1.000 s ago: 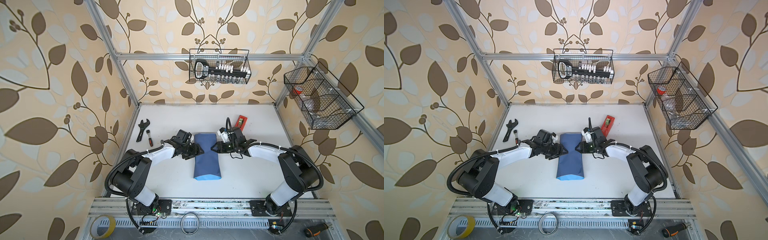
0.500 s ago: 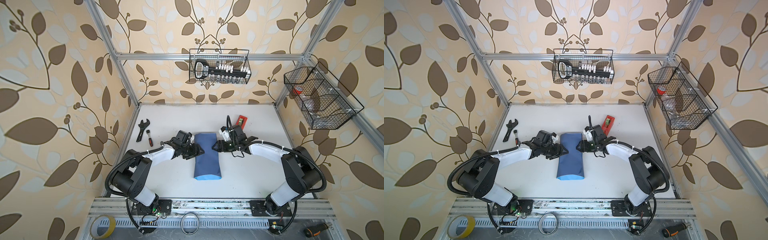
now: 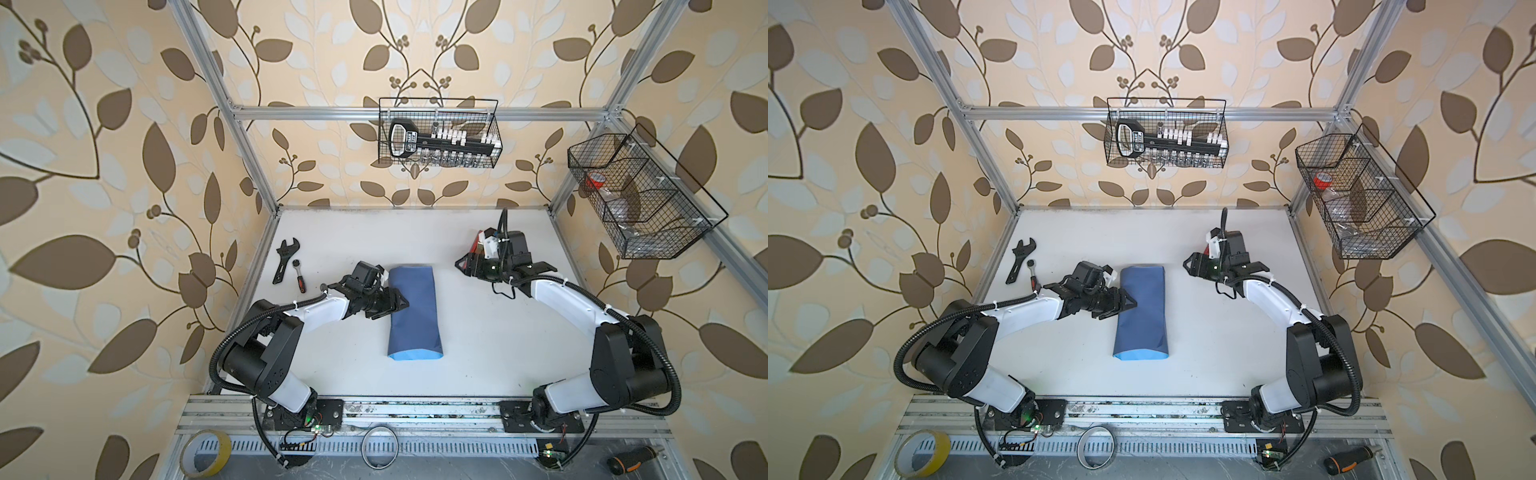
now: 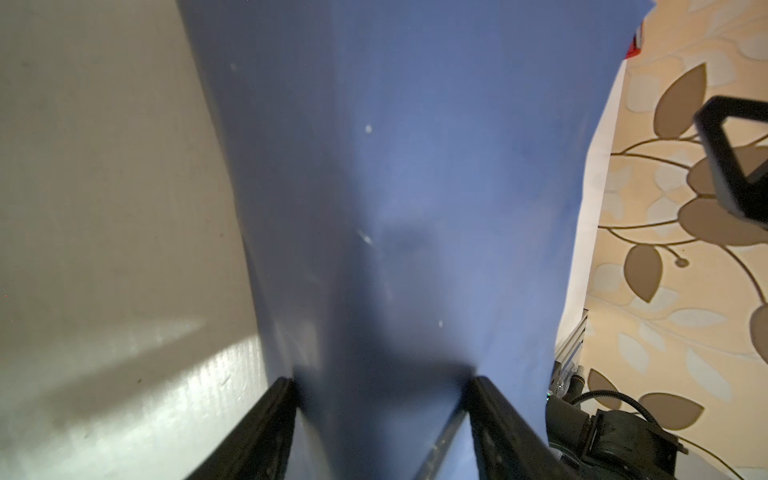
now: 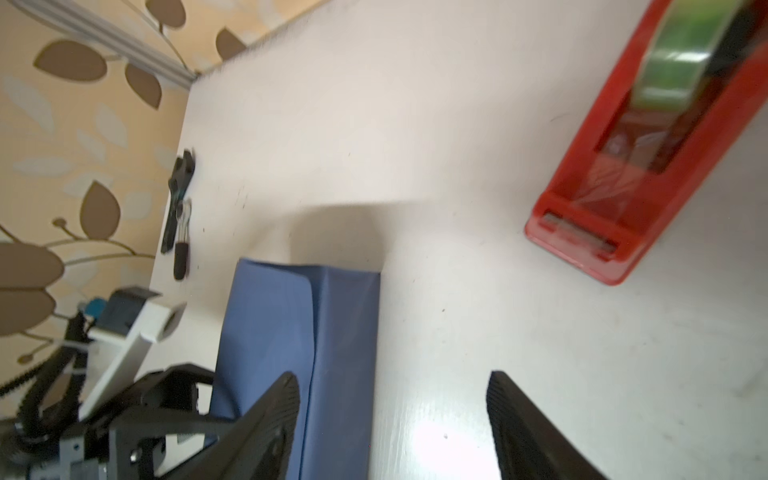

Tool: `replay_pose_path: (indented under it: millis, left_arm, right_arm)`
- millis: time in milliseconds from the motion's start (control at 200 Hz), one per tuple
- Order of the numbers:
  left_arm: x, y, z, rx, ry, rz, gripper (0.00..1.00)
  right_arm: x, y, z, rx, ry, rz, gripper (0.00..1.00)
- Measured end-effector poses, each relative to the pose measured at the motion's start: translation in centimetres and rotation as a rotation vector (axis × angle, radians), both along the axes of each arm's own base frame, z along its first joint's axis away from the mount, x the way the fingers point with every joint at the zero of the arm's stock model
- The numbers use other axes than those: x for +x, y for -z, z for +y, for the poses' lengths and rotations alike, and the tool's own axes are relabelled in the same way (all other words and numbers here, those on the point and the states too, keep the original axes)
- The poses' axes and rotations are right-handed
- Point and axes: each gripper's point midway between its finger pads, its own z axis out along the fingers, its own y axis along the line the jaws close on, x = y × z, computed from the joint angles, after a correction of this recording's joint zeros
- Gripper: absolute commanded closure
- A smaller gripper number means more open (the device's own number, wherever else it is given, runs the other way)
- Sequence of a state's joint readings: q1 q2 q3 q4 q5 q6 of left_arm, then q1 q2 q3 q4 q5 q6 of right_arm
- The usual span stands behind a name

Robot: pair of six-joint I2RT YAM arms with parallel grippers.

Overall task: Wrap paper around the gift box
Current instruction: 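Release the paper with the right gripper and move to the red tape dispenser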

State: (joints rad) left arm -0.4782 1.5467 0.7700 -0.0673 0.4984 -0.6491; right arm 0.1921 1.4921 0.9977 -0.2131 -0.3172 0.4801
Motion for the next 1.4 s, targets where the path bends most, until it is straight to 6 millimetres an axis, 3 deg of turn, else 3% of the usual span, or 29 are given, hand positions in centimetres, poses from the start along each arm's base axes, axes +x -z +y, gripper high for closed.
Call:
replay_pose_path:
  millis: [155,320,445,844,1399]
  left_arm:
    - [0.0,0.0,0.0,0.0,0.0,0.0,0.34]
    - [0.0,0.0,0.0,0.0,0.0,0.0,0.34]
    - [0.0,0.0,0.0,0.0,0.0,0.0,0.34]
    - [0.0,0.0,0.0,0.0,0.0,0.0,0.34]
    - [0.0,0.0,0.0,0.0,0.0,0.0,0.34]
  right_arm:
    - [3.6,-1.3,-2.4,0.021,0.083,-0.032,0.31]
    - [5.7,0.8,-4.2,0.034,0.139,0.014,0.34]
    - [5.9,2.7,-5.0,0.036,0.161,0.062,0.36]
    - [6.4,5.3,-6.1,0.071,0.176,0.123,0.42]
    - [7.6,6.7,-5.8,0.143,0.167,0.145,0.53]
